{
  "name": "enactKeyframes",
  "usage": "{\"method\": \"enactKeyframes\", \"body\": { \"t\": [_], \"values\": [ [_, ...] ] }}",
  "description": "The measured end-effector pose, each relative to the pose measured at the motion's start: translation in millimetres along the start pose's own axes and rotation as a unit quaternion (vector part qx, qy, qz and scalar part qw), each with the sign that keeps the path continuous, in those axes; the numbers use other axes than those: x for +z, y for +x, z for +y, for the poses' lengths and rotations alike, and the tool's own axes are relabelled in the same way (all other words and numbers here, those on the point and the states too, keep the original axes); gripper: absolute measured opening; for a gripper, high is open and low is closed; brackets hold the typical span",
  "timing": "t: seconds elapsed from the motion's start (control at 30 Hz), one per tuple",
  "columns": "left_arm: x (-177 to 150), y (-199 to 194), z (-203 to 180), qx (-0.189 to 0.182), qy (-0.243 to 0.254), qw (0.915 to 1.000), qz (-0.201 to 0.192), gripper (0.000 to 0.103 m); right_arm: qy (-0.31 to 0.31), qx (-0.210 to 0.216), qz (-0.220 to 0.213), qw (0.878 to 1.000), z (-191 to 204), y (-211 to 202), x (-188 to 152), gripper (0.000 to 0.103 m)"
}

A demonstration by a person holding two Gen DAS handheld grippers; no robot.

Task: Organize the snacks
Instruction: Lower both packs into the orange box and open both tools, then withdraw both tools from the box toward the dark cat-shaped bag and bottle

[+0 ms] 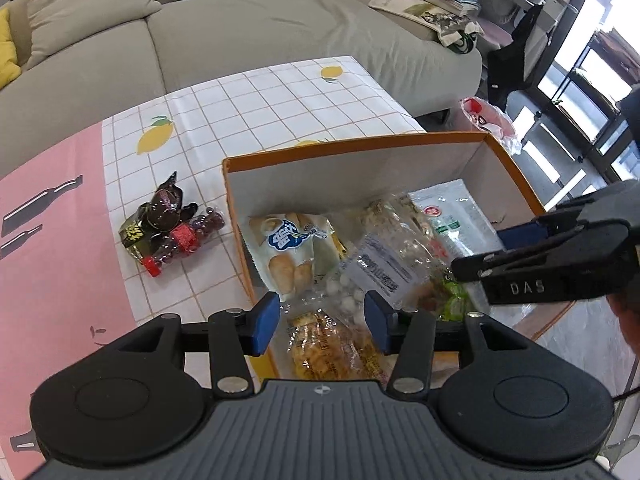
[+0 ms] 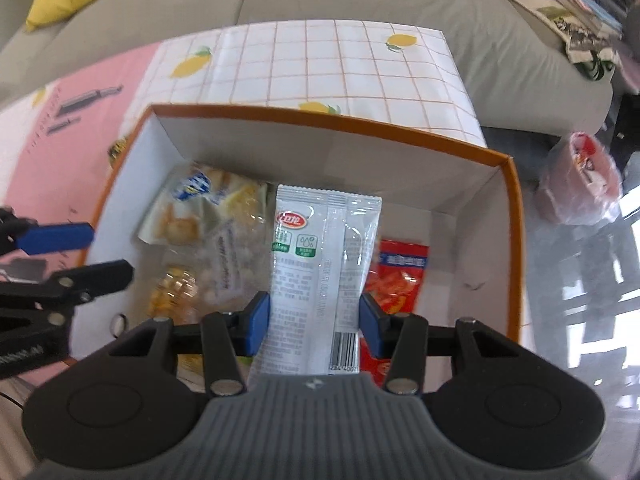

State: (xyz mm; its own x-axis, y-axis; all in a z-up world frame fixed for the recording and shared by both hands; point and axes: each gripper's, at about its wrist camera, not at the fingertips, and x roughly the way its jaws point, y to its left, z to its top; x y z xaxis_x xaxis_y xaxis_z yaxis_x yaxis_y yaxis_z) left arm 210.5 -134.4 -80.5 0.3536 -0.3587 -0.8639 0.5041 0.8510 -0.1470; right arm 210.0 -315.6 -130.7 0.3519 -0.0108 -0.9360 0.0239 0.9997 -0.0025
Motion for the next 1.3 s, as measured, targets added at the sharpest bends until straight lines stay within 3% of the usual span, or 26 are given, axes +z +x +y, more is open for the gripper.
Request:
{"method": "enactKeyframes", "body": {
  "t": [0.1, 0.27, 0.43, 0.73, 0.87, 0.93, 1.13, 1.3],
  "values": [
    [-1.5, 0.1, -1.9, 0.002, 0.009, 1.0, 0.001, 0.059, -0.006, -0.035, 0.015, 0.999, -8.9, 4.2, -1.5, 0.047],
    [-3.2, 3.2, -3.5, 0.006, 0.019, 0.9997, 0.012, 0.061, 0.029, -0.039, 0.034, 0.998, -34.8, 10.8, -4.9, 0.047],
    [-4.4, 4.4, -5.6, 0.008, 0.025, 0.9995, 0.018, 0.062, 0.003, -0.09, 0.042, 0.995, -42.2, 14.5, -12.1, 0.047],
    [-8.2, 0.4, -8.4, 0.008, 0.034, 0.9992, 0.021, 0.063, 0.015, -0.093, 0.083, 0.992, -51.4, 39.6, -20.3, 0.047],
    [-8.7, -5.5, -10.4, 0.009, 0.043, 0.9989, 0.016, 0.064, 0.022, -0.093, 0.077, 0.992, -50.5, 32.5, -18.1, 0.052],
    [-8.7, -10.1, -11.3, 0.009, 0.045, 0.9989, 0.012, 0.064, 0.016, -0.104, 0.071, 0.992, -46.9, 25.8, -16.3, 0.06],
    [-10.0, -30.8, -7.6, 0.002, 0.04, 0.9992, -0.006, 0.065, 0.013, -0.111, 0.046, 0.993, -31.9, -5.6, -10.7, 0.065],
    [-14.5, -51.0, 2.8, -0.004, 0.024, 0.9995, -0.02, 0.065, 0.015, -0.085, 0.002, 0.996, -7.8, -37.2, -11.0, 0.066]
  ]
}}
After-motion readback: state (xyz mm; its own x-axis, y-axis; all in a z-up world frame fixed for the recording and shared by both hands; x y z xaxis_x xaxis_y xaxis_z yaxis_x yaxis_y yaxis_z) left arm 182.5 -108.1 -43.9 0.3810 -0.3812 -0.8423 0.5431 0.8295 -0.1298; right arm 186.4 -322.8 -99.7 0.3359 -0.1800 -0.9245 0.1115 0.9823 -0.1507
